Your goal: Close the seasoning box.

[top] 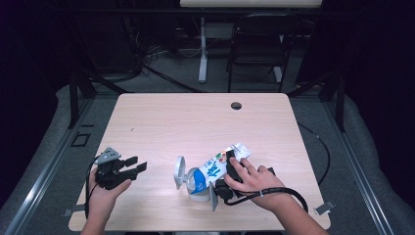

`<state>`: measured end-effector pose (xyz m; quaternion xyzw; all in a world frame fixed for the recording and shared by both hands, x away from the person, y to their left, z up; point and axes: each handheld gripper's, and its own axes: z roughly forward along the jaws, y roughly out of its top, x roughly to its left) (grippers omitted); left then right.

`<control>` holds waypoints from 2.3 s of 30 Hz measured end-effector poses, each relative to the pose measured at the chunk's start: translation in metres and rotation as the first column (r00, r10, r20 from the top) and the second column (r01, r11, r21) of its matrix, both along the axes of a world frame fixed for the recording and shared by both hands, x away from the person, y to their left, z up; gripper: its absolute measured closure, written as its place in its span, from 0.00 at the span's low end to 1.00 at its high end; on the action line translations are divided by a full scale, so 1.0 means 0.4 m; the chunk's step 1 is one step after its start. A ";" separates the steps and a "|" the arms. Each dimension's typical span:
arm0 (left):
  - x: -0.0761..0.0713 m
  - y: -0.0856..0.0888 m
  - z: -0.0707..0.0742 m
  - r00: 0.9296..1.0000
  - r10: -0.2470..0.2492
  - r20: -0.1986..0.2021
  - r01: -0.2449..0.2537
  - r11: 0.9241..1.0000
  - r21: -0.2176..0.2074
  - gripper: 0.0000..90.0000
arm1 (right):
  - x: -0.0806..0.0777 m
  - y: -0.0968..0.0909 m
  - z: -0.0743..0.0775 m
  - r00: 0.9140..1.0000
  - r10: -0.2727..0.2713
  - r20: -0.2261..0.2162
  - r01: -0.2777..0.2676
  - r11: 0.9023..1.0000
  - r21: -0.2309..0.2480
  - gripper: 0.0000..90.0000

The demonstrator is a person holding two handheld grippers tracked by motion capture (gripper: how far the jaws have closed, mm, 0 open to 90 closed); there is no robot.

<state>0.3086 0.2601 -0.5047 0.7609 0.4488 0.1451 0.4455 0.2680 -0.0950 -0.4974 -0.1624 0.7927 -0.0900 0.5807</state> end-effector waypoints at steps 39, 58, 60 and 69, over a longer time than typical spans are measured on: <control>0.001 0.006 -0.002 1.000 0.008 -0.004 -0.008 1.000 0.000 0.57 | -0.002 0.003 0.000 1.000 0.018 0.006 -0.018 1.000 -0.007 0.69; 0.001 0.008 -0.002 1.000 0.009 -0.003 -0.009 1.000 -0.005 0.57 | -0.002 0.004 0.002 1.000 0.025 0.012 -0.025 1.000 -0.010 0.71; 0.001 0.008 -0.002 1.000 0.009 -0.003 -0.009 1.000 -0.006 0.57 | -0.003 0.004 0.002 1.000 0.022 0.013 -0.022 1.000 -0.013 0.72; 0.002 0.009 -0.004 1.000 0.009 -0.006 -0.009 1.000 -0.005 0.57 | -0.002 0.004 0.002 1.000 0.027 0.011 -0.027 1.000 -0.009 0.72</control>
